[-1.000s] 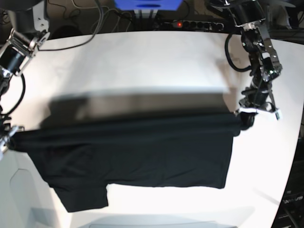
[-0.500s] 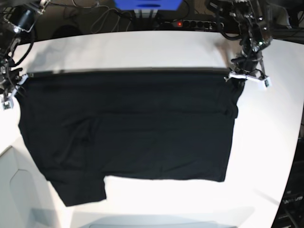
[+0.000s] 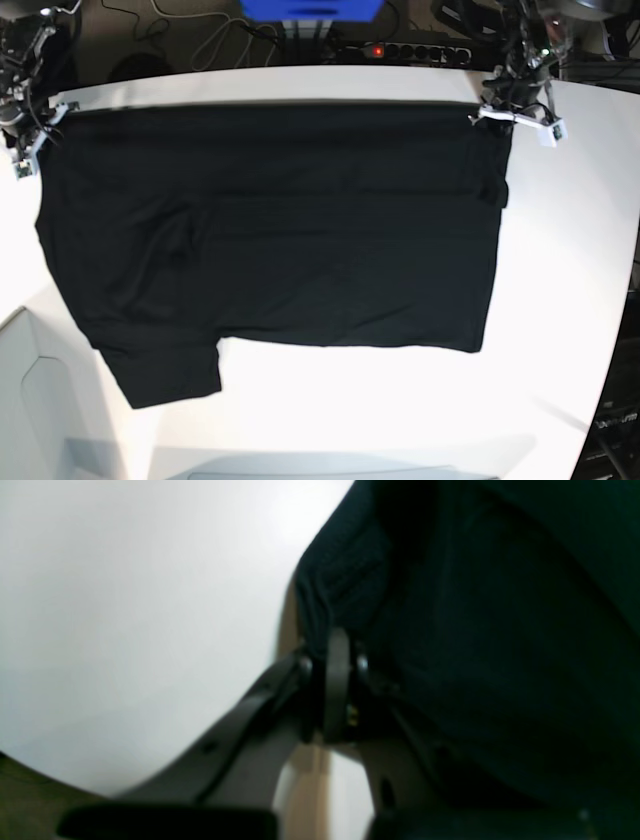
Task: Fold the T-shirt properly
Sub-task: 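Swing the lifted shirt toward the robot to flatten it, then lower the shirt edge and open both grippers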
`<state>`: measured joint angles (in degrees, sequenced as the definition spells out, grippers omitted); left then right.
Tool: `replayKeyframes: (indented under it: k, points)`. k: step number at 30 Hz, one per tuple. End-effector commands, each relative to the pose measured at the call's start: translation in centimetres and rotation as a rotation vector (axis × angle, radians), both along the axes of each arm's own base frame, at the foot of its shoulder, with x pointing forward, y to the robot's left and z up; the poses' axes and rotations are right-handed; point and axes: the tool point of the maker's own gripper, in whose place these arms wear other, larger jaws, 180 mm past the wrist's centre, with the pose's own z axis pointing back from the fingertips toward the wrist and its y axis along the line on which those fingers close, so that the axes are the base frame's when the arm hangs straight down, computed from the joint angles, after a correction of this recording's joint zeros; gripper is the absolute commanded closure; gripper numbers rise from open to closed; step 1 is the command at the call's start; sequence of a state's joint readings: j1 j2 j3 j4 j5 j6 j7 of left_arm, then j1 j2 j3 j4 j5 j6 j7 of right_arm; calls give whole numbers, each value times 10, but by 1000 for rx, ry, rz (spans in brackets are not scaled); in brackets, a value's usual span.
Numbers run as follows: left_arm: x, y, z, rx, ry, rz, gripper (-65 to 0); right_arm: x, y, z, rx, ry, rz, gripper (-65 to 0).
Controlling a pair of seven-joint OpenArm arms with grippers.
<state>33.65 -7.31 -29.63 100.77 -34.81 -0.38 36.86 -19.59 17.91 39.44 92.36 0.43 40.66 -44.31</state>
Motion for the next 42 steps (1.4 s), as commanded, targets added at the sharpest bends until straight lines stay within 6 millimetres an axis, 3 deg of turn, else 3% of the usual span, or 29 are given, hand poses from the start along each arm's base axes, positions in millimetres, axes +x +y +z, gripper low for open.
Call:
replayKeyframes:
  k: [1, 12, 20, 26, 29, 31, 33, 36, 40, 42]
  points:
    - [-4, 5, 4, 21, 1, -4, -3, 1, -13, 12, -41, -20, -11, 0]
    - [-27, -2, 18, 46, 22, -42, -3, -18, -15, 7, -46, 24, -16, 0]
    - [-47, -2, 12, 42, 78, -46, -3, -25, -26, 12, -60, 15, -54, 0]
    - [-48, -2, 12, 43, 81, -47, -9, -24, -26, 12, -60, 12, -54, 0]
    - [-48, -1, 12, 45, 84, -50, -11, -23, -26, 13, -59, 11, -55, -52]
    - [-49, -1, 12, 45, 86, -50, -23, -22, -26, 13, -57, 7, -55, -122]
    - [-53, -1, 11, 46, 96, -52, -71, -22, -26, 13, -58, 6, -54, -201]
    - [-51, -2, 14, 48, 86, -53, -216, -9, -26, 21, -62, -46, -46, -290]
    - [-47, -5, 24, 56, 63, -66, -416, -3, -29, 39, -86, -113, -73, -318]
    - [-42, -8, 30, 61, 42, -74, -494, 12, -25, 50, -97, -158, -60, -318]
